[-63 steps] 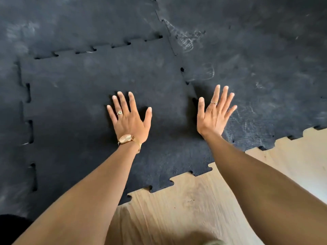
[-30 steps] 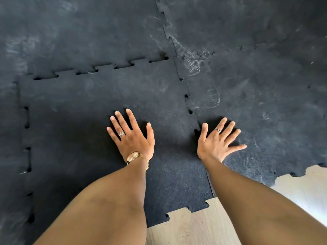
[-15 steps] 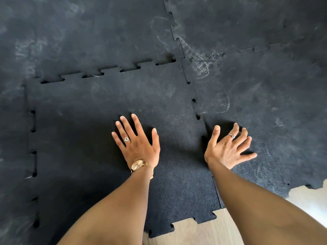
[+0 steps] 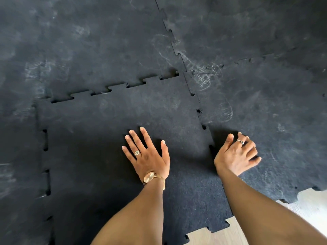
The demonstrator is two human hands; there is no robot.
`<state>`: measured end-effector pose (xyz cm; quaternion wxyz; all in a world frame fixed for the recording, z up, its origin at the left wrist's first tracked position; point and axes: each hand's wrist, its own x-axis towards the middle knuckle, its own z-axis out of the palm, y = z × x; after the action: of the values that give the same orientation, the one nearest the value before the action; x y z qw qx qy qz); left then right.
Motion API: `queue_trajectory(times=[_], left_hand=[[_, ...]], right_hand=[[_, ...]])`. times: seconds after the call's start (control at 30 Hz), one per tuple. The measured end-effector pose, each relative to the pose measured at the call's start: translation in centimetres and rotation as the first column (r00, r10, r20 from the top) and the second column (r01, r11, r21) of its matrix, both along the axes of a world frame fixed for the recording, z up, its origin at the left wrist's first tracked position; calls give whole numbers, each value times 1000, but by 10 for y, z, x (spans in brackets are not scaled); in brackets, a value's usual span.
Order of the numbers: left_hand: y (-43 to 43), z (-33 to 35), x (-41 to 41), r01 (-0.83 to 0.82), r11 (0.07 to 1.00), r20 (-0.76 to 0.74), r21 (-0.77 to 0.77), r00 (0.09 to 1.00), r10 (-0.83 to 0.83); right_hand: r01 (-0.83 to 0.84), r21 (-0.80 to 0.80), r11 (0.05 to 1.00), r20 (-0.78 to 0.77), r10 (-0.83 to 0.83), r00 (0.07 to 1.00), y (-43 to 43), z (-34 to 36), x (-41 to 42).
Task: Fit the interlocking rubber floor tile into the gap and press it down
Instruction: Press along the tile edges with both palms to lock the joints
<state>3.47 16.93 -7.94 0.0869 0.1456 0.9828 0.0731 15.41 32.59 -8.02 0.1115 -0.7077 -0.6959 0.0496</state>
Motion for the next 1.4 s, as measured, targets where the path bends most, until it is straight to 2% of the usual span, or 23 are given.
queue_trajectory(times=[0.23, 0.33, 0.4, 0.5, 0.63, 0.7, 0.77, 0.83, 0.87, 0.93, 0.97, 1.0, 1.03, 1.13, 1.2, 1.33, 1.4], left_hand=[[3, 8, -8, 29, 1000, 38, 7, 999, -29], [22, 13, -35, 183, 979, -99, 90, 980, -174], [45, 13, -55, 289, 950, -134, 116, 953, -274], [72, 12, -75, 373, 925, -96, 70, 926, -366], [77, 2, -82, 394, 919, -90, -11, 915, -394], [75, 1, -80, 397, 918, -102, -2, 913, -395], [76, 0, -81, 401, 916, -106, 1, 911, -398], [75, -1, -82, 399, 917, -111, 14, 912, -395], [75, -2, -82, 401, 916, -120, 34, 911, -394], [76, -3, -82, 400, 914, -133, 62, 911, -390], [76, -5, -82, 398, 915, -142, 66, 912, -386], [76, -6, -82, 400, 915, -154, 60, 909, -387], [76, -7, -83, 403, 914, -160, 53, 907, -390], [75, -6, -81, 403, 913, -143, 65, 909, -392], [77, -3, -83, 412, 907, -150, 80, 905, -398], [81, 2, -102, 476, 879, -159, 24, 870, -467], [88, 5, -103, 435, 900, -176, 14, 888, -426]], right_hand=[[10, -38, 999, 16, -9, 1000, 5, -3, 0], [-1, -75, 997, 13, 2, 1000, 6, -2, 1], [-5, -93, 996, 0, 5, 1000, 4, -2, 3], [-18, -69, 997, -41, 16, 999, 4, -4, 3], [-4, -63, 998, -48, 1, 999, 6, -8, 3], [46, -53, 998, -107, -52, 993, 12, -1, -5], [-22, 50, 998, -263, 35, 964, 20, 14, -32], [-334, 172, 927, -381, 375, 845, 23, 33, -65], [-527, 210, 823, -383, 565, 730, 22, 37, -79], [-819, 186, 543, -261, 831, 492, 22, 31, -93], [-900, 123, 419, -167, 902, 398, 24, 23, -94], [-935, 62, 350, -101, 934, 343, 25, 14, -92], [-943, 24, 331, -96, 940, 328, 28, 6, -91], [-930, 37, 365, -243, 906, 346, 32, 4, -89], [-930, 27, 368, -265, 899, 348, 31, 5, -91], [-940, -63, 336, -79, 937, 340, 32, 4, -93], [-938, -111, 330, -2, 943, 332, 33, 4, -95]])
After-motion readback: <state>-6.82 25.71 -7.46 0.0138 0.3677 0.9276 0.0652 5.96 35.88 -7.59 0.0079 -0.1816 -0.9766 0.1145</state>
